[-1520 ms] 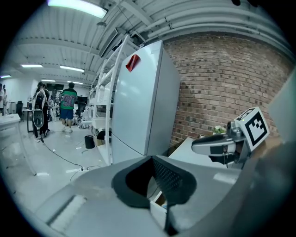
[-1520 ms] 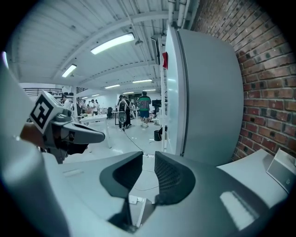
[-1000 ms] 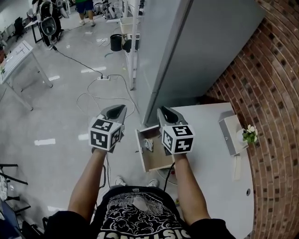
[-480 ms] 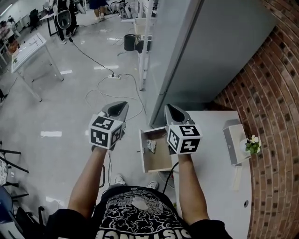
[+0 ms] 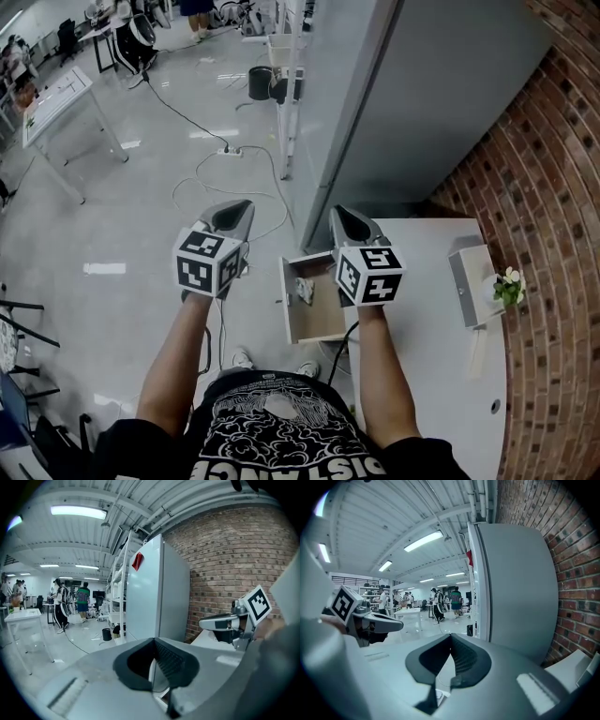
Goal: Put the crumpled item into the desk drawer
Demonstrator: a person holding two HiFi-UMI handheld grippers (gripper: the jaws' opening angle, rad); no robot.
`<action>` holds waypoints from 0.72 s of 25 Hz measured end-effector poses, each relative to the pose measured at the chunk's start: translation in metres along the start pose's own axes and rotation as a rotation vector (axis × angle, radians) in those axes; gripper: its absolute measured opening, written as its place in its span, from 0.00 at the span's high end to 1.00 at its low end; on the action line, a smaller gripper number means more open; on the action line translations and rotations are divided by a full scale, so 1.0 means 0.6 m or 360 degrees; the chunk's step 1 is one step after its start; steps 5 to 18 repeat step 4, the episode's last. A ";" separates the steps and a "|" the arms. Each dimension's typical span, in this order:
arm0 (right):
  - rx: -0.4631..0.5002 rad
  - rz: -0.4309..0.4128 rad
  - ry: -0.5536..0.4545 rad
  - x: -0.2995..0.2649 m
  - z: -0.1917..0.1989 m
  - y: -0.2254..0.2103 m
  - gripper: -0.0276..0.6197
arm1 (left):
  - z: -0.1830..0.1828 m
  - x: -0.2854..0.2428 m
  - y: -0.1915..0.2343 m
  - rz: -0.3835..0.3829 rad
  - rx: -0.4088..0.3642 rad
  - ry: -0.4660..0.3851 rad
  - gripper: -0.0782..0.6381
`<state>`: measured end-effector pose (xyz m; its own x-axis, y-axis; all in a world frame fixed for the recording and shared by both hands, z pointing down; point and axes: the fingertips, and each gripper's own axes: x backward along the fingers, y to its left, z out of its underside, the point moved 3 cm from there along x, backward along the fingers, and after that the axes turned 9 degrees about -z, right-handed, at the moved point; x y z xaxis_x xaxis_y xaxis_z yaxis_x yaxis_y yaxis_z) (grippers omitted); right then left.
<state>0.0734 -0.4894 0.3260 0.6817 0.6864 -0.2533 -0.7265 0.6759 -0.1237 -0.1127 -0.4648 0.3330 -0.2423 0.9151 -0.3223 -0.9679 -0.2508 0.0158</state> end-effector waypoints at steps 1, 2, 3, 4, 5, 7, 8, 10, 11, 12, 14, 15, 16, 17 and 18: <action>-0.0002 -0.0001 0.0001 0.000 -0.001 0.002 0.96 | 0.000 0.001 0.001 0.0002 0.0002 0.0002 0.89; -0.0003 -0.0002 0.0001 0.000 -0.002 0.004 0.96 | -0.001 0.002 0.001 0.0003 0.0004 0.0003 0.89; -0.0004 -0.0003 0.0002 -0.001 -0.003 0.005 0.96 | -0.002 0.003 0.002 0.0004 0.0004 0.0005 0.89; -0.0005 -0.0004 0.0002 -0.001 -0.004 0.007 0.96 | -0.002 0.005 0.003 0.0006 0.0005 0.0006 0.89; -0.0005 -0.0004 0.0002 -0.001 -0.004 0.007 0.96 | -0.002 0.005 0.003 0.0006 0.0005 0.0006 0.89; -0.0005 -0.0004 0.0002 -0.001 -0.004 0.007 0.96 | -0.002 0.005 0.003 0.0006 0.0005 0.0006 0.89; -0.0005 -0.0004 0.0002 -0.001 -0.004 0.007 0.96 | -0.002 0.005 0.003 0.0006 0.0005 0.0006 0.89; -0.0005 -0.0004 0.0002 -0.001 -0.004 0.007 0.96 | -0.002 0.005 0.003 0.0006 0.0005 0.0006 0.89; -0.0005 -0.0004 0.0002 -0.001 -0.004 0.007 0.96 | -0.002 0.005 0.003 0.0006 0.0005 0.0006 0.89; -0.0005 -0.0004 0.0002 -0.001 -0.004 0.007 0.96 | -0.002 0.005 0.003 0.0006 0.0005 0.0006 0.89; -0.0005 -0.0004 0.0002 -0.001 -0.004 0.007 0.96 | -0.002 0.005 0.003 0.0006 0.0005 0.0006 0.89; -0.0005 -0.0004 0.0002 -0.001 -0.004 0.007 0.96 | -0.002 0.005 0.003 0.0006 0.0005 0.0006 0.89; -0.0005 -0.0004 0.0002 -0.001 -0.004 0.007 0.96 | -0.002 0.005 0.003 0.0006 0.0005 0.0006 0.89; -0.0005 -0.0004 0.0002 -0.001 -0.004 0.007 0.96 | -0.002 0.005 0.003 0.0006 0.0005 0.0006 0.89; -0.0005 -0.0004 0.0002 -0.001 -0.004 0.007 0.96 | -0.002 0.005 0.003 0.0006 0.0005 0.0006 0.89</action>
